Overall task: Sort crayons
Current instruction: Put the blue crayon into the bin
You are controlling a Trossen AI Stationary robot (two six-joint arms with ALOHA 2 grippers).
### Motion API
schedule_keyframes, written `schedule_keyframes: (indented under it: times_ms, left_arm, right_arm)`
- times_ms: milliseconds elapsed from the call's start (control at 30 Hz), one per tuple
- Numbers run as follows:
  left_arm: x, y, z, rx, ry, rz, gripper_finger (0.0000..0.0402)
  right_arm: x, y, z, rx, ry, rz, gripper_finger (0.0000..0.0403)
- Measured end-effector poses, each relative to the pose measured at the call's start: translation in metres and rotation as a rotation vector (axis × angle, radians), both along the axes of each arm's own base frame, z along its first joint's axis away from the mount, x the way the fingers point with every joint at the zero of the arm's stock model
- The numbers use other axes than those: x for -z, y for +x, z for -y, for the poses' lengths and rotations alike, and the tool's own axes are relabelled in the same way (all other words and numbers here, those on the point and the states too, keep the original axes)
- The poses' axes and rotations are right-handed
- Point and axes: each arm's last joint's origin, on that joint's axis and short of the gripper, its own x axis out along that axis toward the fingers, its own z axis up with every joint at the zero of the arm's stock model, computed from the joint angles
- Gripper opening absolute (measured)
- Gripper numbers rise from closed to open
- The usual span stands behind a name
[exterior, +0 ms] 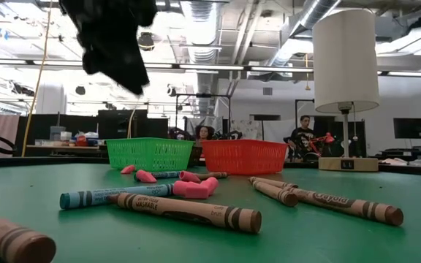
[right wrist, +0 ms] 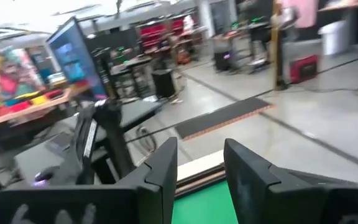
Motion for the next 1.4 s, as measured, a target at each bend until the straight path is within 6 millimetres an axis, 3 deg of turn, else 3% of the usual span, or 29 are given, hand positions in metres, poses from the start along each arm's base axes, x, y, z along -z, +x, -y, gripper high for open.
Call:
schedule_keyframes:
  times_ms: [167, 400, 667, 967, 1400]
  left_arm:
    - [0.040, 0.026, -0.011, -0.114, -0.169, -0.091, 0.0164]
    - [0.088, 0.047, -0.018, -0.135, -0.343, -0.221, 0.0164]
    - [0.090, 0.049, -0.016, -0.176, -0.255, -0.209, 0.0164]
    - [0.090, 0.057, -0.019, -0.185, -0.187, -0.195, 0.0156]
    - [0.096, 0.056, -0.018, -0.156, -0.157, -0.245, 0.0011]
  right_arm:
    - [-0.014, -0.051, -0.025, 0.115, 0.002, -0.004, 0.0134]
    - [-0.019, -0.084, -0.051, 0.170, 0.019, -0.012, 0.0134]
    - [-0.015, -0.077, -0.067, 0.151, 0.026, -0.043, 0.0134]
    - [-0.006, -0.057, -0.068, 0.151, 0.026, -0.112, 0.0134]
    - [-0.003, -0.049, -0.068, 0.148, 0.024, -0.130, 0.0134]
